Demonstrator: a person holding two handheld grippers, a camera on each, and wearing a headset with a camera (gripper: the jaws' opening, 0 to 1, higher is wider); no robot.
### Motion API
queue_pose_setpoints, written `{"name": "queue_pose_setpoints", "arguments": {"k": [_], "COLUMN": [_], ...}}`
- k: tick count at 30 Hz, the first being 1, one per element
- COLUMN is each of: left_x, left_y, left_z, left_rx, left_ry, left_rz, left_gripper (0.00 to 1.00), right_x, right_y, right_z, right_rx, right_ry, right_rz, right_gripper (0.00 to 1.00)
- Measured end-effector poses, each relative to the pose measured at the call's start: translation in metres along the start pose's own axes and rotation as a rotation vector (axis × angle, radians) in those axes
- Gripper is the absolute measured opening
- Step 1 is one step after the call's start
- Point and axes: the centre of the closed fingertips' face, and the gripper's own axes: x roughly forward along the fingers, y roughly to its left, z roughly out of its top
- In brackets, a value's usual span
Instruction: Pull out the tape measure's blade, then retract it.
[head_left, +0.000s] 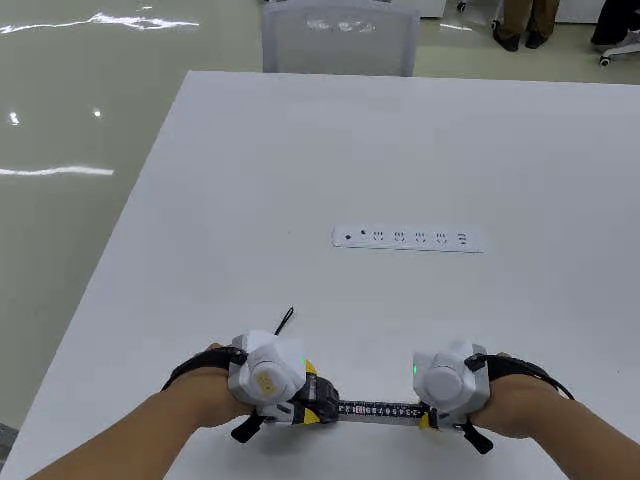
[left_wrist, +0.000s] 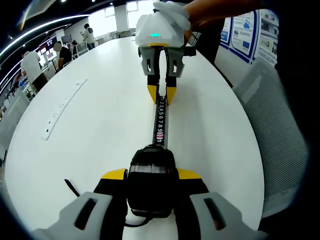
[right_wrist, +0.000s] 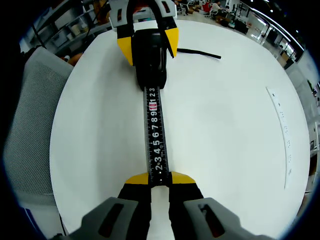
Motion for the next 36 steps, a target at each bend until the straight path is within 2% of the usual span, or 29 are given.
{"name": "queue_pose_setpoints", "arguments": {"k": [36], "left_x": [0.0], "left_y": [0.0], "left_z": [-0.001], "left_rx": [-0.002], "left_ry": [0.002], "left_rz": [0.003], "left_gripper": [0.3], "right_x": [-0.007], "right_y": [0.002], "right_z": [-0.022], "right_rx": [0.006], "right_ry": [0.029], "right_rz": [-0.006], "right_gripper": [0.1]}}
